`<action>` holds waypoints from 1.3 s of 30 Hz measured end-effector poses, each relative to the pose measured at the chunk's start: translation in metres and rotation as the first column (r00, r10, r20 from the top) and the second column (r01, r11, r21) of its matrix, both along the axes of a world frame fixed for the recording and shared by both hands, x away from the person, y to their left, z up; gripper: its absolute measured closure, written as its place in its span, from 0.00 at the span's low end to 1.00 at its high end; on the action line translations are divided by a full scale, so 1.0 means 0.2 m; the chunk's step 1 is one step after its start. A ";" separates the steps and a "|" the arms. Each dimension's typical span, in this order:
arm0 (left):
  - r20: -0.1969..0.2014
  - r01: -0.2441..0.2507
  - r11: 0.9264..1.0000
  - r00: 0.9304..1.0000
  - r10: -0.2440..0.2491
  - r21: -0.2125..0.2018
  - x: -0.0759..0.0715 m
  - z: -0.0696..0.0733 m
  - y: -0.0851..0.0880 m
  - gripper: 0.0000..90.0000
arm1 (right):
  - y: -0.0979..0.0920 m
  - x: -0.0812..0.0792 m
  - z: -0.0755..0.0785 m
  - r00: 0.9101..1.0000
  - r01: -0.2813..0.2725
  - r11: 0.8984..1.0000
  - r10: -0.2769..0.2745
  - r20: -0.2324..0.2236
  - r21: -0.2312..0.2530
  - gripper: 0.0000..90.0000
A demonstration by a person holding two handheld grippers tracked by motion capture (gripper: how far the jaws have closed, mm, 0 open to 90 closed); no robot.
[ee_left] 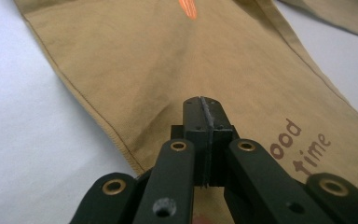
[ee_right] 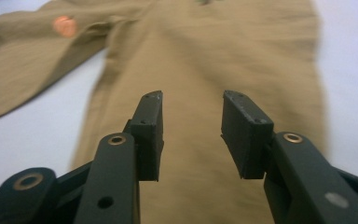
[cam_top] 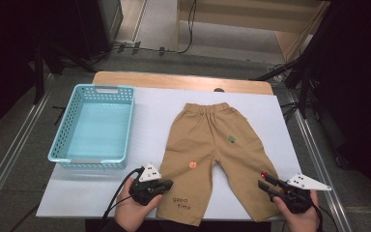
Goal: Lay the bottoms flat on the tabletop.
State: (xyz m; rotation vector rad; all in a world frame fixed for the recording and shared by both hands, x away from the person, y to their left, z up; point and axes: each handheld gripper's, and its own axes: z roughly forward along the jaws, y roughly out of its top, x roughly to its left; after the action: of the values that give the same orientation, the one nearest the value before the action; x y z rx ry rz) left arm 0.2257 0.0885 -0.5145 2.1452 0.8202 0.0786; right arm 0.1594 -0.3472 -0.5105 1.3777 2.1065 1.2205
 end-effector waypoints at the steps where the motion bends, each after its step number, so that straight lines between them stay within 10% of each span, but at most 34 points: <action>1: 0.002 0.003 1.000 1.000 -0.003 -0.001 0.00 0.00 0.00 1.00 | 0.03 0.00 0.00 1.000 -0.016 1.000 0.016 -0.001 0.004 0.61; 15: 0.007 0.049 0.999 0.999 -0.049 -0.002 -0.02 0.00 -0.01 1.00 | 0.33 -0.01 -0.05 0.989 -0.140 0.986 0.135 -0.058 -0.095 0.58; 21: 0.012 0.053 0.998 0.999 -0.053 -0.042 -0.03 0.01 0.00 1.00 | 0.37 0.00 -0.06 0.992 -0.121 0.973 0.109 -0.068 -0.197 0.82; 28: 0.052 -0.046 0.994 0.997 0.051 -0.101 -0.04 0.06 0.10 0.78 | 0.31 -0.01 -0.05 0.989 -0.127 0.977 0.112 -0.096 -0.170 0.96; 33: 0.008 -0.156 0.986 0.988 0.157 -0.055 -0.07 0.02 0.14 0.54 | 0.30 -0.02 -0.06 0.988 -0.134 0.979 0.120 -0.098 -0.155 0.96; 39: 0.070 -0.125 0.991 0.990 0.123 0.036 -0.11 0.01 0.08 0.67 | 0.30 -0.01 -0.06 0.987 -0.147 0.978 0.135 -0.092 -0.151 0.96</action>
State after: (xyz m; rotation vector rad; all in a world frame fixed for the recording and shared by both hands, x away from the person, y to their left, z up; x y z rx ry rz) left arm 0.2029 0.1052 -0.5121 2.1159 0.9185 0.2332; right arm 0.1578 -0.2882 -0.5229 1.2467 2.3365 1.0391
